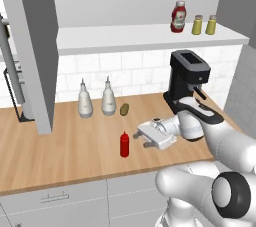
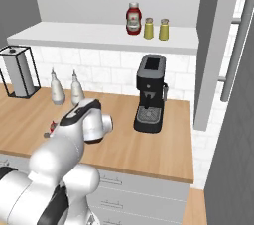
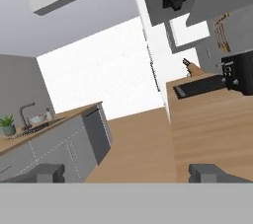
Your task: Put the shaker and condiment bottle from the counter next to their counterparts in the cabinet.
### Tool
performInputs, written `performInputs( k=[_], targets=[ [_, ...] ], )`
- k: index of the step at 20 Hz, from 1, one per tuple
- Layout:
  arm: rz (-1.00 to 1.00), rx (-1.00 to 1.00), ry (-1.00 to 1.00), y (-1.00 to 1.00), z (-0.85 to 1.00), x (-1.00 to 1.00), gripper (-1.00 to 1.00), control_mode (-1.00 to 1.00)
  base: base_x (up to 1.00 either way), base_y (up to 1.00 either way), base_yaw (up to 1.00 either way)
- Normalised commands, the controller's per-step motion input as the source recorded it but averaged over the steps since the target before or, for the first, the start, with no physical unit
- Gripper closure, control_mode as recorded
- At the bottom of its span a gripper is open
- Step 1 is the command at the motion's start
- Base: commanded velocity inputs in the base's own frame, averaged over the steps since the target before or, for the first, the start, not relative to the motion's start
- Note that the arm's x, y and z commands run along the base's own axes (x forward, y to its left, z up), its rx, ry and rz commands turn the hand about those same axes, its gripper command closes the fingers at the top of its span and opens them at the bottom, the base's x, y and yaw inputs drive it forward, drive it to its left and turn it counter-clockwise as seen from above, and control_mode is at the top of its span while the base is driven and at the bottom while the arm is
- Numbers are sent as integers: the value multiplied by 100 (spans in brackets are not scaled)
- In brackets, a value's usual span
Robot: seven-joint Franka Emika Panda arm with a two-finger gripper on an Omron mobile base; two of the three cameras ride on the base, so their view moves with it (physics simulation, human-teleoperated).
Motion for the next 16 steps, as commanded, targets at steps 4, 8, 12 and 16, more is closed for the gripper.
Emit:
performInputs(
  k=[4, 8, 12, 16],
  targets=[
    [0, 0, 0, 6, -20, -2, -100, -100, 0, 0, 0],
    [0, 0, -1, -1, 0, 0, -100, -100, 0, 0, 0],
    [-1, -7, -9, -6, -14, 0, -100, -100, 0, 0, 0],
    [-12, -13, -13, 0, -22, 11, -100, -100, 0, 0, 0]
  ],
)
